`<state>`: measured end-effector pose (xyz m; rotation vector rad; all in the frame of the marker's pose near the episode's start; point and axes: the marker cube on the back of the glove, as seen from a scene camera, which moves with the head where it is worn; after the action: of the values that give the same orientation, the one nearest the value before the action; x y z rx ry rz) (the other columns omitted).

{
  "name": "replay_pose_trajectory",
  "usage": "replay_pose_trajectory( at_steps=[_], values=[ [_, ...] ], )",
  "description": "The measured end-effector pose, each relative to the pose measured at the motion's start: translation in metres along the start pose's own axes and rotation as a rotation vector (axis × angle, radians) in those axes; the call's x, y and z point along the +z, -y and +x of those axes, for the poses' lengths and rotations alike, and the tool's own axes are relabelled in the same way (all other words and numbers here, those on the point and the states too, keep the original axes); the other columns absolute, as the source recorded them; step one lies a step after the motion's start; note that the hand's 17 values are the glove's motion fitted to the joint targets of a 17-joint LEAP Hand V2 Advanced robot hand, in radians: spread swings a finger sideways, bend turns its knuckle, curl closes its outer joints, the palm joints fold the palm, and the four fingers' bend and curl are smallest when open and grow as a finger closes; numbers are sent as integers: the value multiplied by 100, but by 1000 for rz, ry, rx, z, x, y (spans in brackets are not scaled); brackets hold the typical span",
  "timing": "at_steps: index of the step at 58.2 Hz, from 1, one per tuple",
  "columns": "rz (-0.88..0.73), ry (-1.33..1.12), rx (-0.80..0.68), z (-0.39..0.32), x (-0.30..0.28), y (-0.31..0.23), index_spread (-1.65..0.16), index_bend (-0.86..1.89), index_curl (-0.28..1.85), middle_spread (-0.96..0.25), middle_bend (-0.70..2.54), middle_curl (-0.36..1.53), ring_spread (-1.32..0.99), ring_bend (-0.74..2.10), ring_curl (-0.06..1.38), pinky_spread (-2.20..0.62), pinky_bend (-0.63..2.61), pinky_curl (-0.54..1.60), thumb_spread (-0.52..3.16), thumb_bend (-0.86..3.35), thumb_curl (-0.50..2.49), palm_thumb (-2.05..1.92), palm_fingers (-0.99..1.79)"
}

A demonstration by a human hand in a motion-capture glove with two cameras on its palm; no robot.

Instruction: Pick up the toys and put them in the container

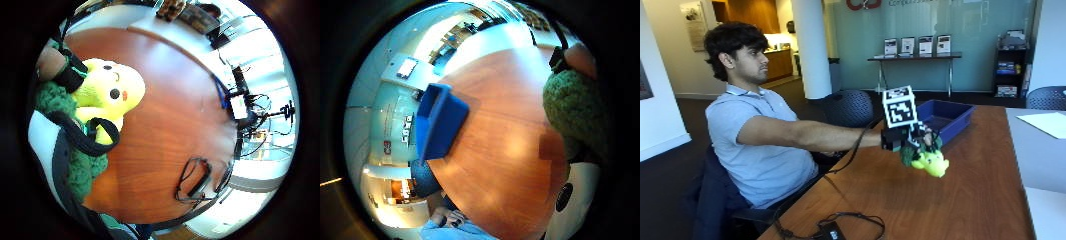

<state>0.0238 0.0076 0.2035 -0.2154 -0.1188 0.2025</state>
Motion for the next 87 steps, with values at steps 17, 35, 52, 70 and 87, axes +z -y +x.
replay_pose_trajectory(
  at_steps=[17,35,52,70,87],
  values=[
    [199,-213,-97,-118,-133,43,-25,15,20,2,34,35,-17,77,34,-36,115,39,160,86,58,88,80],
    [117,-1,-388,-293,-136,68,-25,13,19,2,33,38,-18,77,35,-37,116,40,159,94,62,84,79],
    [-303,30,-310,-317,-72,76,-28,3,10,3,26,40,-14,66,38,-31,138,48,161,81,46,39,1],
    [-200,-80,-301,-250,-89,61,-28,13,15,3,11,29,-3,18,22,1,114,35,131,11,19,-12,-27],
    [-232,-304,-213,-121,-117,11,-29,14,20,1,11,23,-2,17,22,6,101,31,127,-6,18,-9,-22]
  ],
)
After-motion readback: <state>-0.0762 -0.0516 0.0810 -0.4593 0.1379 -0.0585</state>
